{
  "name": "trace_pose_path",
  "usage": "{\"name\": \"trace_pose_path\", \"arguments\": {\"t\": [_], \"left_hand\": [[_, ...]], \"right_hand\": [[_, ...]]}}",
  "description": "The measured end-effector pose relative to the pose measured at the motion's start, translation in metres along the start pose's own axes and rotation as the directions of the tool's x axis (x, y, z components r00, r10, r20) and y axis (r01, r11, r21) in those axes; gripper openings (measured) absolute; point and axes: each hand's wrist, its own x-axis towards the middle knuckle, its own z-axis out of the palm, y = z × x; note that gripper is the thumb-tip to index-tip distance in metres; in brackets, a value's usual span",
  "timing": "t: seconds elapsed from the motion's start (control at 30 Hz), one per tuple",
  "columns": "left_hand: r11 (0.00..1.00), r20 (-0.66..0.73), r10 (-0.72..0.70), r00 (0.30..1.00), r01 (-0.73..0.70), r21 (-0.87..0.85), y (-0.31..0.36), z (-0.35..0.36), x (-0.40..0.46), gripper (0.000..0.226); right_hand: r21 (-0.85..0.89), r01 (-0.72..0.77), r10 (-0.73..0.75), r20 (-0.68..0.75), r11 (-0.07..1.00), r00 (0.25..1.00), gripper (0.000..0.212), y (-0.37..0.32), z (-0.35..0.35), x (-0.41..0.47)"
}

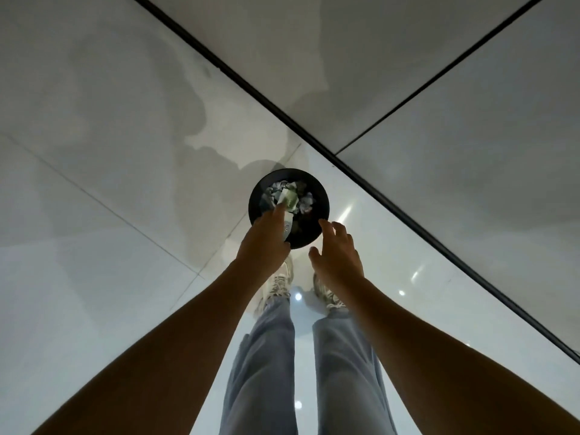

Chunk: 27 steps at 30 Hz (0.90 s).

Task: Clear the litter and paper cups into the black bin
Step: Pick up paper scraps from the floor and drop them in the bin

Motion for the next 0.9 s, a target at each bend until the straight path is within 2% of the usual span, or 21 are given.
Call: {"name": "trace_pose_path", "arguments": {"t": [0.1,0.2,0.3,0.4,0.53,0.67,0.9], "left_hand": [[0.994,0.08,0.031,0.996,-0.039,0.1,0.003,0.001,0.018,0.085],[0.959,0.085,0.078,0.993,-0.098,0.265,0.005,0.0,0.016,0.069],[0.908,0.095,0.207,0.974,-0.227,0.353,0.019,0.004,-0.002,0.054],[0.865,0.139,0.269,0.953,-0.303,0.4,0.023,0.007,-0.021,0.051],[0.765,0.181,0.415,0.891,-0.45,0.46,0.052,0.016,-0.047,0.047],[0.68,0.359,0.29,0.887,-0.455,0.575,0.094,0.038,-0.056,0.047],[0.445,0.527,0.353,0.773,-0.634,0.632,0.166,0.113,-0.088,0.048]], "right_hand": [[0.014,-0.027,0.027,-0.015,1.0,1.0,0.059,0.009,0.0,-0.005],[0.033,-0.056,0.057,-0.021,0.998,0.998,0.059,0.016,0.002,-0.016],[0.059,-0.112,0.113,-0.017,0.992,0.993,0.059,0.024,0.0,-0.034],[0.073,-0.137,0.138,-0.004,0.988,0.99,0.057,0.023,0.0,-0.048],[0.108,-0.144,0.151,-0.058,0.984,0.987,0.047,0.042,-0.01,-0.078],[0.173,-0.212,0.23,-0.091,0.962,0.969,0.045,0.081,-0.019,-0.109],[0.372,-0.371,0.44,-0.119,0.851,0.89,0.047,0.177,-0.017,-0.175]]}}
